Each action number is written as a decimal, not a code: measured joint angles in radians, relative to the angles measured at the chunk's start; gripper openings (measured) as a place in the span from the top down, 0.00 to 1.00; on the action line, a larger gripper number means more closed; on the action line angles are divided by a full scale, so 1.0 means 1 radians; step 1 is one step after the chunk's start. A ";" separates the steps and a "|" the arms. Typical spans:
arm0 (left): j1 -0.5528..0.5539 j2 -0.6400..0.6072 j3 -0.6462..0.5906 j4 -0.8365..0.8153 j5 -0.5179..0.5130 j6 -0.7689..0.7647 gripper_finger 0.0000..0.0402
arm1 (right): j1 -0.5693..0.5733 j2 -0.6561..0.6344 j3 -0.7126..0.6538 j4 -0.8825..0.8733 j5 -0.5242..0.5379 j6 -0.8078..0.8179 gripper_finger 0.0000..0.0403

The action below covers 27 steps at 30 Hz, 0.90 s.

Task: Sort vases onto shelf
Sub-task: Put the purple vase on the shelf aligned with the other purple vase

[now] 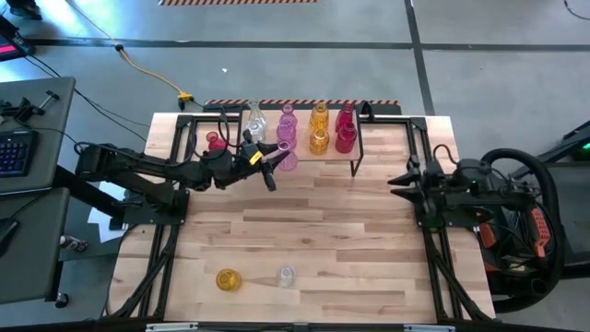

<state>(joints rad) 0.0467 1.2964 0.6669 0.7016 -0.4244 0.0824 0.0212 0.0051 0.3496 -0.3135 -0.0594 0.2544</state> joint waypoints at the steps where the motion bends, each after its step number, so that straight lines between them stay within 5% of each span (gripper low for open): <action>1: 0.000 0.000 0.000 0.000 0.000 0.000 0.77 | 0.000 -0.001 -0.010 -0.003 0.000 0.003 0.71; 16: 0.000 0.000 0.000 0.000 0.013 -0.002 0.77 | 0.000 0.000 -0.204 0.114 0.069 0.247 0.71; 27: 0.013 0.000 0.000 -0.002 -0.002 -0.003 0.77 | 0.000 0.000 -0.204 0.014 0.093 0.419 0.71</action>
<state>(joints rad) 0.0600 1.2961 0.6667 0.6999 -0.4264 0.0796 0.0212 0.0055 0.1452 -0.2993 0.0338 0.6739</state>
